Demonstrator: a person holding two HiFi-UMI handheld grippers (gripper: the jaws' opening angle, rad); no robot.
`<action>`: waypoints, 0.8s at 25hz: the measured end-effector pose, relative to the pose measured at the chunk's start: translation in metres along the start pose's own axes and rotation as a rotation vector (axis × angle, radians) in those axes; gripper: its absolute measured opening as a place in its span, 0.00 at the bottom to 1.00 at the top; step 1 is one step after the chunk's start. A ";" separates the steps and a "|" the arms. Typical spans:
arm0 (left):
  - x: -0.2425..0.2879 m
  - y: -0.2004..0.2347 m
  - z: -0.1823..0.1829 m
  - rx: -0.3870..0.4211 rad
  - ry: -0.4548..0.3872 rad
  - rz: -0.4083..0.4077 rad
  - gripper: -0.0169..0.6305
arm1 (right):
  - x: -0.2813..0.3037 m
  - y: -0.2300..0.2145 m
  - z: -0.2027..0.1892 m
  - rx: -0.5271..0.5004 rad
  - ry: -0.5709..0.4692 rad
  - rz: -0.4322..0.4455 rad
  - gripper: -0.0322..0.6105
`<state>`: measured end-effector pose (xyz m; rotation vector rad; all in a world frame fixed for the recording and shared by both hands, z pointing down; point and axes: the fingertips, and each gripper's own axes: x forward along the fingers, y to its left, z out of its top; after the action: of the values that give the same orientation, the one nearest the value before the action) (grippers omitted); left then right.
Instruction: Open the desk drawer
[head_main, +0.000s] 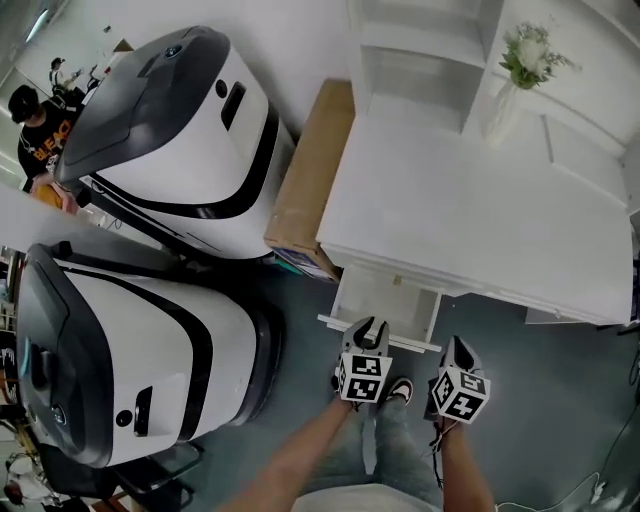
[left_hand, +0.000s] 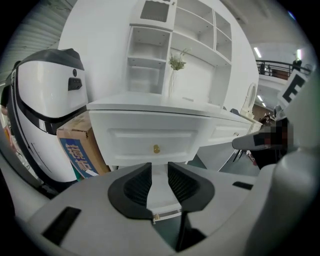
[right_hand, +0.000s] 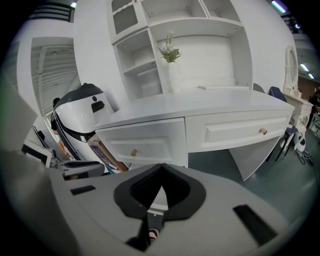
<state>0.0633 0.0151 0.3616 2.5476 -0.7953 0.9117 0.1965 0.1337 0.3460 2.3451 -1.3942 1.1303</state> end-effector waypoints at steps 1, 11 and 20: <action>0.003 0.000 0.003 0.008 -0.001 -0.002 0.20 | 0.001 0.000 0.000 0.005 -0.001 -0.001 0.06; 0.054 0.007 0.026 0.034 0.003 -0.012 0.20 | 0.015 -0.018 -0.002 0.079 -0.003 -0.044 0.06; 0.088 0.002 0.037 0.050 0.017 -0.002 0.20 | 0.019 -0.039 -0.005 0.122 0.010 -0.080 0.06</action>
<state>0.1356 -0.0384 0.3923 2.5794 -0.7746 0.9623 0.2309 0.1447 0.3712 2.4501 -1.2489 1.2362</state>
